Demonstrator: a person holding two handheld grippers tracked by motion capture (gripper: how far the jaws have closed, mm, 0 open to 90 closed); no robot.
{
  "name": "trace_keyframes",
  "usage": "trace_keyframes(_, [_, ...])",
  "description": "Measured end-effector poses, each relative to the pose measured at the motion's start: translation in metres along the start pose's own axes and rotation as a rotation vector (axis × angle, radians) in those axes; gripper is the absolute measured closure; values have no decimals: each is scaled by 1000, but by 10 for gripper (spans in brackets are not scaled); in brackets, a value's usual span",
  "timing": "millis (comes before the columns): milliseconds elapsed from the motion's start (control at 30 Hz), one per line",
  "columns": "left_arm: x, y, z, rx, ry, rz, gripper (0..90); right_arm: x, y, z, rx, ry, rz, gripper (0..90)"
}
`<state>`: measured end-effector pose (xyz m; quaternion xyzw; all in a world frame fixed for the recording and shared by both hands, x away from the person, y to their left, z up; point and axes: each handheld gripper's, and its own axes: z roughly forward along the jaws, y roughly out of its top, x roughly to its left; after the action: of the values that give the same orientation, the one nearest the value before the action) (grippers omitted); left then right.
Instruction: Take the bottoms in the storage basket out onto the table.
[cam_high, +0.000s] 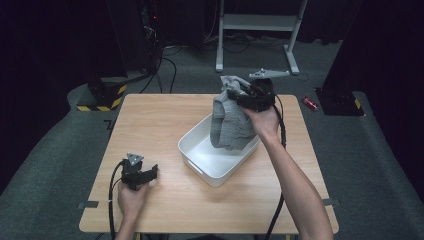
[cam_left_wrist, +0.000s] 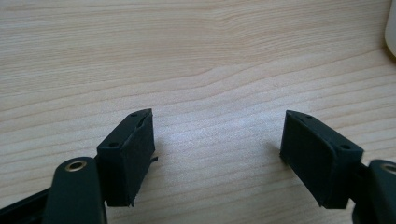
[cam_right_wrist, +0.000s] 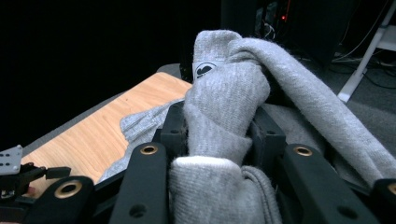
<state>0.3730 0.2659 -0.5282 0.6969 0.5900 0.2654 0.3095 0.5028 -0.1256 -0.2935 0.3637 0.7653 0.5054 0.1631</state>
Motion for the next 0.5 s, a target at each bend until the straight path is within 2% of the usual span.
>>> trace_keyframes(500, [0,0,0,0,0,1,261,-9,8,-19,-39,-22,2,648])
